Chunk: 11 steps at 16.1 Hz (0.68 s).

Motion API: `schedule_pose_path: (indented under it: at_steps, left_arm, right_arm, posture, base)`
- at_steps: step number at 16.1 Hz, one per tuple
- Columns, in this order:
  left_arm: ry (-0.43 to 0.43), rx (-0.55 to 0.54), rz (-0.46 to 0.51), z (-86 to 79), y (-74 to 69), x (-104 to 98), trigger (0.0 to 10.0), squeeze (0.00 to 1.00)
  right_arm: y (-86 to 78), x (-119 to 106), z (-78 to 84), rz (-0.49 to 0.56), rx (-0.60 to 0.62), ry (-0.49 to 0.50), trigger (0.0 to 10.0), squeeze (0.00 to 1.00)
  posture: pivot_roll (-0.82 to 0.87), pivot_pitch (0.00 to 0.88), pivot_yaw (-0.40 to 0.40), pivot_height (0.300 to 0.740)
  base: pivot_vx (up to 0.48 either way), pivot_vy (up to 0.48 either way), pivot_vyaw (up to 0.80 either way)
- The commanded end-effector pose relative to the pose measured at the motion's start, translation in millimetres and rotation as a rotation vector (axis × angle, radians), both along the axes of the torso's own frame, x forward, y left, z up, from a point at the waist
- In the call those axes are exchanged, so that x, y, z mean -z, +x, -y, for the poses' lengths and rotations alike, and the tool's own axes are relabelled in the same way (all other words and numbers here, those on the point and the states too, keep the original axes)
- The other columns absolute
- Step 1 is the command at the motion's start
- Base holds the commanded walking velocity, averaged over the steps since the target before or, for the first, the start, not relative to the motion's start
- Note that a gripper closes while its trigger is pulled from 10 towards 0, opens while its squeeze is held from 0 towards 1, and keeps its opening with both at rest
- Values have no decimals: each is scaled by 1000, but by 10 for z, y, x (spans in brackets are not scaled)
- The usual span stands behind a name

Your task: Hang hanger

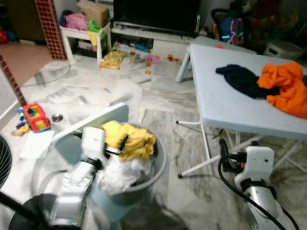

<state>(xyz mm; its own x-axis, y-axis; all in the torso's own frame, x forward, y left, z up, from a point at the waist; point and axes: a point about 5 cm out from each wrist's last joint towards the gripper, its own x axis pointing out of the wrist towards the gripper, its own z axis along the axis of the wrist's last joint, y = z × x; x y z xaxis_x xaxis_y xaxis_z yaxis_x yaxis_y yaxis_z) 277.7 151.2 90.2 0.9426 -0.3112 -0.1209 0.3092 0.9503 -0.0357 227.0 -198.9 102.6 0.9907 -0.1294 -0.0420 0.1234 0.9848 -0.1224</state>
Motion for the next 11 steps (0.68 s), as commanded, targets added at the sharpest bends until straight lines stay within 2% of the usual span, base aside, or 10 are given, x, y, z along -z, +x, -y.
schedule_pose_path:
  at_steps: [1,5,8,11]
  left_arm:
    - [5,-31,17,-66,21,-73,10000,0]
    - [8,-33,17,-58,-9,-95,10000,0]
    - [3,-74,5,-116,-82,-94,10000,0]
    - [11,-91,1,-139,-136,-88,10000,0]
  right_arm:
    - [42,-62,-31,22,-8,1,10000,0]
    - [22,-47,-73,13,-17,22,10000,0]
    - [5,-27,-142,-2,-51,41,10000,0]
    - [15,-65,-170,4,-59,48,10000,0]
  posture:
    - [173,0,-156,740]
    - [179,0,-172,740]
    - [186,7,-185,740]
    - [172,24,-179,740]
  base:
    - [274,-307,0]
    - [272,-302,0]
    - [255,-325,0]
    - [0,0,0]
